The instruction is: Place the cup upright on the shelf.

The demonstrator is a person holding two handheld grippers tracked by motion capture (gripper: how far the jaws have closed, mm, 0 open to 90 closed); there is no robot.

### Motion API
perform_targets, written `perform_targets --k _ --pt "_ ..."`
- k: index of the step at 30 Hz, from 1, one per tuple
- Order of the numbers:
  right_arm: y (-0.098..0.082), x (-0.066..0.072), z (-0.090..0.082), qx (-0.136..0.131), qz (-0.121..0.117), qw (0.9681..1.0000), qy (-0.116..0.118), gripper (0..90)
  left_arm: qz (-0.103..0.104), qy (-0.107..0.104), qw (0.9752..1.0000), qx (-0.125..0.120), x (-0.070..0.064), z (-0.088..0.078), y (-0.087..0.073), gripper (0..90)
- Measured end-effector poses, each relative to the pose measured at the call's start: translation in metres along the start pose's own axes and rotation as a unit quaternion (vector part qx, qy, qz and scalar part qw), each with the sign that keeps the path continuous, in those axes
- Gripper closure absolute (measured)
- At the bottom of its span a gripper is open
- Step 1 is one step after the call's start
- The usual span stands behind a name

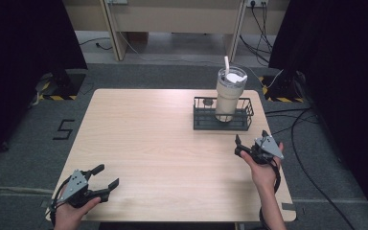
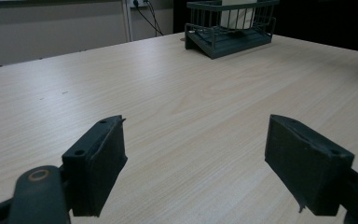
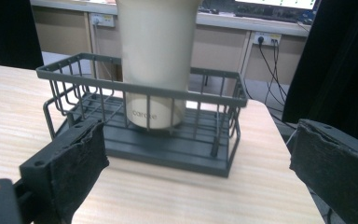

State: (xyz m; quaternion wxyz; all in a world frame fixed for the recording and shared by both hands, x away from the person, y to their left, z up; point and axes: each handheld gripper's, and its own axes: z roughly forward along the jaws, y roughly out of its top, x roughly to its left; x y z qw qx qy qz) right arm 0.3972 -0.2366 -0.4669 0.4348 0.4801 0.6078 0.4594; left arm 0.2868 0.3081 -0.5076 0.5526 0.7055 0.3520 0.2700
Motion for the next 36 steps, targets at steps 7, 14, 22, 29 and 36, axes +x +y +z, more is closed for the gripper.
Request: perform_targets --k 7,14,22,29,36 --pt "-0.011 -0.004 -0.013 0.006 0.002 1.0 -0.006 4.1 -0.001 0.0 1.0 0.0 0.0 0.0 0.0 19.4" --pt "-0.024 -0.005 -0.027 0.015 0.001 0.9999 -0.007 4.4 -0.002 0.001 1.0 0.0 0.0 0.0 0.0 19.4" --pt "-0.035 -0.005 -0.038 0.019 0.009 0.9997 -0.013 4.9 -0.004 0.002 1.0 0.0 0.001 0.0 -0.001 19.4" --pt "-0.043 -0.006 -0.042 0.014 0.018 0.9996 -0.014 5.6 -0.004 0.001 1.0 -0.001 0.0 0.0 0.0 19.4" --pt "-0.046 -0.004 -0.042 0.022 -0.004 0.9996 -0.015 7.0 -0.002 -0.002 1.0 -0.002 0.0 0.001 0.0 19.6"
